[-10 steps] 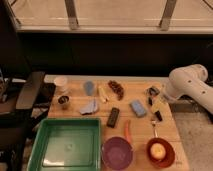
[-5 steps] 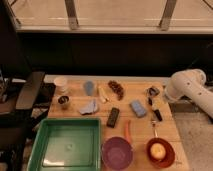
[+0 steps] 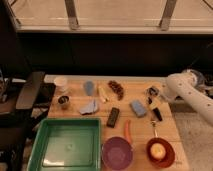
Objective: Place brush in tray
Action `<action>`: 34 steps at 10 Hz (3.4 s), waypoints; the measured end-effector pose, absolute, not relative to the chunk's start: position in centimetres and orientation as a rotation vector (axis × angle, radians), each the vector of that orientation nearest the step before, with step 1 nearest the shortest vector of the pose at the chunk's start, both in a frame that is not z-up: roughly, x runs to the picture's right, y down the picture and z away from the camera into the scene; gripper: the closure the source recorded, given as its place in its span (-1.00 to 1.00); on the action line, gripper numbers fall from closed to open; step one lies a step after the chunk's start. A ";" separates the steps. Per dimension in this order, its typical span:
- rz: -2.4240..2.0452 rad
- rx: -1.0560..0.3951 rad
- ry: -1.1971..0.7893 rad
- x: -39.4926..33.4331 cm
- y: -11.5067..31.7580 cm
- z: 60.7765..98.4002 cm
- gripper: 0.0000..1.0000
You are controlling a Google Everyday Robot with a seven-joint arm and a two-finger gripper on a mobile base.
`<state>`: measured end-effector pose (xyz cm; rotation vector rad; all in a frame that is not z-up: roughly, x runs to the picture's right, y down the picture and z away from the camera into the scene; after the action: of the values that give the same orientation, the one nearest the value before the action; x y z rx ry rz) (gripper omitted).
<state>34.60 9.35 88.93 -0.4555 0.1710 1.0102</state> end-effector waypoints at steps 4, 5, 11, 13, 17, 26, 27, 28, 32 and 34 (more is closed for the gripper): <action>0.984 -0.528 0.183 34.4 12.1 91.3 -0.47; 0.969 -0.543 0.186 33.9 12.8 91.7 -0.28; 0.885 -0.508 0.167 32.5 12.1 88.8 0.91; 0.862 -0.453 0.133 32.1 10.0 85.9 1.00; 0.791 -0.360 0.029 29.2 6.4 80.6 1.00; 0.515 -0.460 -0.427 10.7 7.2 72.4 1.00; 0.483 -0.510 -0.481 8.6 7.9 72.0 1.00; 0.429 -0.577 -0.537 5.8 9.0 71.2 1.00; 0.345 -0.658 -0.577 2.3 10.9 70.0 1.00; 0.343 -0.658 -0.578 2.2 10.9 70.0 1.00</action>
<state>2.23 10.94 70.01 -0.6582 -0.5776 0.3432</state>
